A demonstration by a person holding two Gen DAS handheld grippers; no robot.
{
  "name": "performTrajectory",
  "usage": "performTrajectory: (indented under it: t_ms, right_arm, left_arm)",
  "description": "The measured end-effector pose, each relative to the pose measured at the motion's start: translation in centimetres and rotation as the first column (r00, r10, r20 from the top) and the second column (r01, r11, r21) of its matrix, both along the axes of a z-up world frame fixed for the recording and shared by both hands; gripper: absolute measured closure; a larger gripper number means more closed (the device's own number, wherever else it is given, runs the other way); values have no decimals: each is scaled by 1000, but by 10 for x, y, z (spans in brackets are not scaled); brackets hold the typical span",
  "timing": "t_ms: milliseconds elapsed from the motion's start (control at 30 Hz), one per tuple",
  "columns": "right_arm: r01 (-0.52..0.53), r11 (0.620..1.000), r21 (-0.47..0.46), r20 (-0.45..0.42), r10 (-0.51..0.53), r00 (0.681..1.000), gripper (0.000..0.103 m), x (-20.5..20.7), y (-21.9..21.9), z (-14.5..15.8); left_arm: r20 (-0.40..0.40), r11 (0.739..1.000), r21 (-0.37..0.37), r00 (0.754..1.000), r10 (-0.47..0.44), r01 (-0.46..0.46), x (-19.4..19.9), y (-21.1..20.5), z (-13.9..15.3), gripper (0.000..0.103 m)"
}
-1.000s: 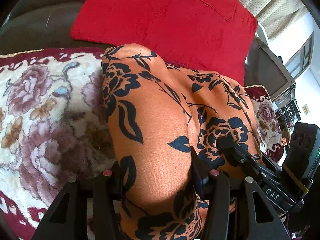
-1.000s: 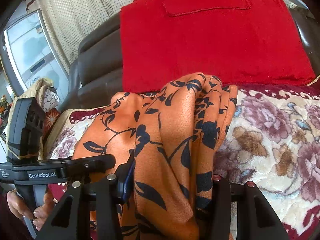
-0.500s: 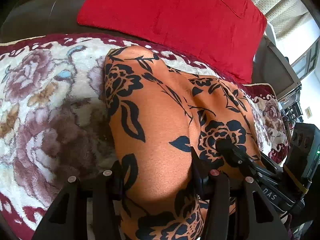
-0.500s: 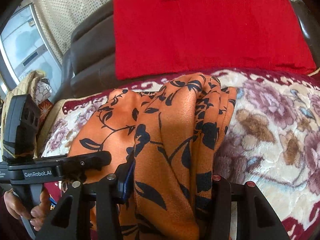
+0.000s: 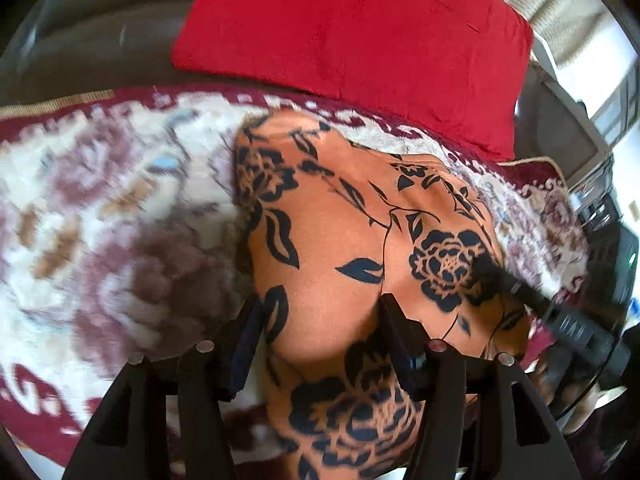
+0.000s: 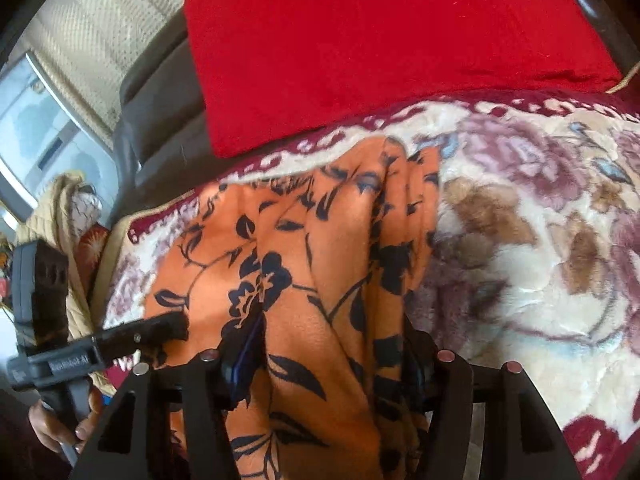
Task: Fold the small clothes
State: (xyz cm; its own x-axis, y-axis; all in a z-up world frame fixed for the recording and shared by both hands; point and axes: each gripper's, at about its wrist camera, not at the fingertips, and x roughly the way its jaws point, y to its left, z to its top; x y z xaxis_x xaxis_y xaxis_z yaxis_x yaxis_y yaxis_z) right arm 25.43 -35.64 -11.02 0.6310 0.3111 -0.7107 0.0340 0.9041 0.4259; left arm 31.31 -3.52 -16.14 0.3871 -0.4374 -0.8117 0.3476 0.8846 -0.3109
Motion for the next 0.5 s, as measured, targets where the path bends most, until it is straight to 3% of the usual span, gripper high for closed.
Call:
performTrajectory:
  t_ms: [100,200,233,267,300,367,400,500]
  right_arm:
    - [46,998,-29,92,-43,995,40,-10,-8,18]
    - [40,999,-7,230,-37,972,40,-19,-11,39]
    - [18,1000,-9,262,-15,965,46,-21,-8,44]
    - [-1,1000,-7,278,3,961,63,-23,-5,47]
    - [-44,999,2,279,42,959,69,-20,2,47]
    - [-85,996,9,218,81,972,69,-10,12,37]
    - [-71,997,-12,138,72,988,69,0,17,22]
    - [-36,999,-12,-4,36,999,72,18,14,-7]
  left_arm:
    - [88,998,69,996,-5,-1,-14,6,12,43]
    - [117,996,85,993,-22,12,-25,10,20,43]
    - [120,995,97,992,-29,18,-28,9,20,43]
    - [121,993,111,992,-39,26,-31,8,17,43]
    - [120,990,132,991,-54,38,-33,4,13,43]
    - [105,983,177,992,-64,45,-33,-4,1,43]
    - [92,978,203,994,-61,41,-30,-8,-11,40]
    - [76,980,200,997,-24,8,-25,-6,-23,33]
